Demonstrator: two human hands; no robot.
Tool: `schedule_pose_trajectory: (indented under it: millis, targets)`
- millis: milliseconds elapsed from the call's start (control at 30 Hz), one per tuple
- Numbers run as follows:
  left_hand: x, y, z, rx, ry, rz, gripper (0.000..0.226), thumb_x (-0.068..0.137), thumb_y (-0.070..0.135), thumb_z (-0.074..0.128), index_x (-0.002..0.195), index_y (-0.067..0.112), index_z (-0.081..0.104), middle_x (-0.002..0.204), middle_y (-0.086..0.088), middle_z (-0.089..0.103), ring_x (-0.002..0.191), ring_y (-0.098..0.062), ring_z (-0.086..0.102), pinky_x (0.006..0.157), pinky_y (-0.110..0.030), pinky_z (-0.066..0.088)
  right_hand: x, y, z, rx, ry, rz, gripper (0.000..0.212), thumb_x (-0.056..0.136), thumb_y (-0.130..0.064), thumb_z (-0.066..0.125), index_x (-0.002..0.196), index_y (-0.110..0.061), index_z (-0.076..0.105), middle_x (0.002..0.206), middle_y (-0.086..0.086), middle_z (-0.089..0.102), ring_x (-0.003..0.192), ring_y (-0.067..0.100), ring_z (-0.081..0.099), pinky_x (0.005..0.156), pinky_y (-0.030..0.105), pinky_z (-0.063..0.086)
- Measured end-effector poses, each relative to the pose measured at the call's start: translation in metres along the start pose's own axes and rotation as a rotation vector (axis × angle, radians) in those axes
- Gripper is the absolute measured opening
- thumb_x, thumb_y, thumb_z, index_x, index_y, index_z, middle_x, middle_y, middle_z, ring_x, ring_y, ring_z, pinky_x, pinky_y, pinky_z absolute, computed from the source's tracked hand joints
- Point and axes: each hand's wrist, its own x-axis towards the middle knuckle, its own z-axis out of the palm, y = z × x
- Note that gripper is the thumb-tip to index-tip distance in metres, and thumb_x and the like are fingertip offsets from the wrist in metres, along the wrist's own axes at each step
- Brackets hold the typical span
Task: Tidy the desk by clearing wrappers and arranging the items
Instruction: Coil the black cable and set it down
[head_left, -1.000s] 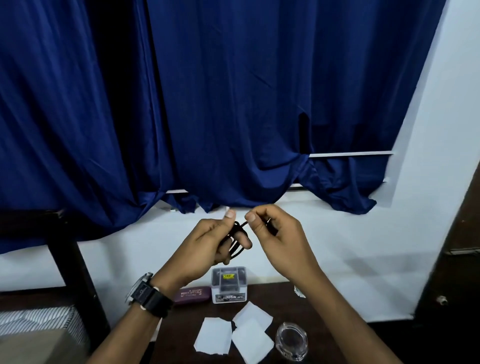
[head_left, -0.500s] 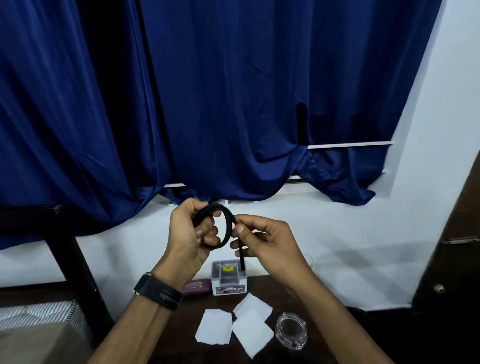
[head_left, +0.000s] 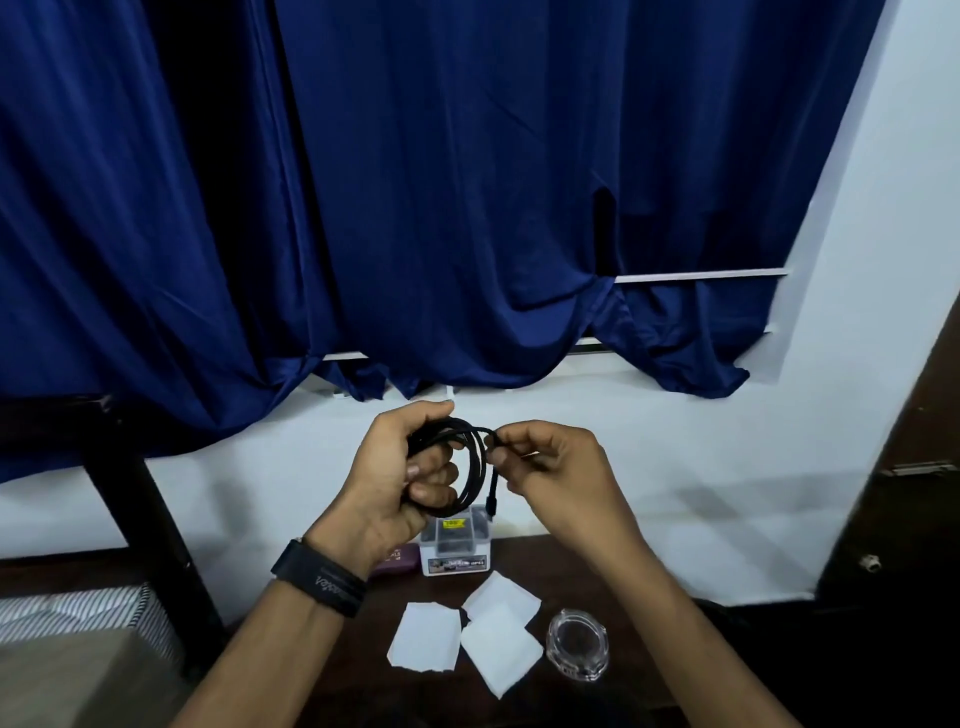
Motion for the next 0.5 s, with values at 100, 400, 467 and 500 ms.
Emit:
schedule_pose_trajectory:
  millis: [100,400,467,500]
  targets:
    - [0.003,-0.002,0.004,0.091,0.097,0.101,0.044,0.099,0.025,0.058,0.057,0.01,0.056,0.036,0.007,0.021,0.029,-0.005,0.017,0.03,-0.015,0.016,0.002,-0.005,0.003,0.403,0.01,0.155,0.011,0.099,0.0,0.065,0.1,-0.007,0.073,0.085,0.004,0.077,0.068,0.021,0.077,0.067,0.033,0.065]
    - [0.005,-0.004,0.008,0.247,0.142,0.236,0.036,0.103,0.023,0.058,0.07,0.009,0.056,0.039,0.007,0.029,0.031,-0.005,0.022,0.033,-0.014,0.019,-0.002,-0.012,0.011,0.769,0.019,0.316,0.013,0.097,0.004,0.064,0.103,-0.004,0.073,0.089,0.01,0.079,0.076,0.024,0.073,0.067,0.032,0.065]
    - [0.006,-0.006,0.009,0.267,0.153,0.232,0.035,0.102,0.022,0.06,0.069,0.011,0.056,0.041,0.006,0.031,0.031,-0.004,0.022,0.034,-0.014,0.018,-0.001,-0.011,0.011,0.802,0.046,0.309,0.014,0.096,0.005,0.064,0.101,-0.004,0.073,0.089,0.009,0.08,0.076,0.02,0.074,0.066,0.029,0.065]
    - [0.006,-0.008,0.01,0.271,0.16,0.232,0.035,0.102,0.021,0.06,0.068,0.012,0.056,0.042,0.006,0.032,0.032,-0.004,0.022,0.034,-0.014,0.017,0.0,-0.01,0.012,0.801,0.051,0.298,0.015,0.096,0.005,0.064,0.1,-0.005,0.074,0.089,0.008,0.08,0.074,0.019,0.074,0.065,0.029,0.064]
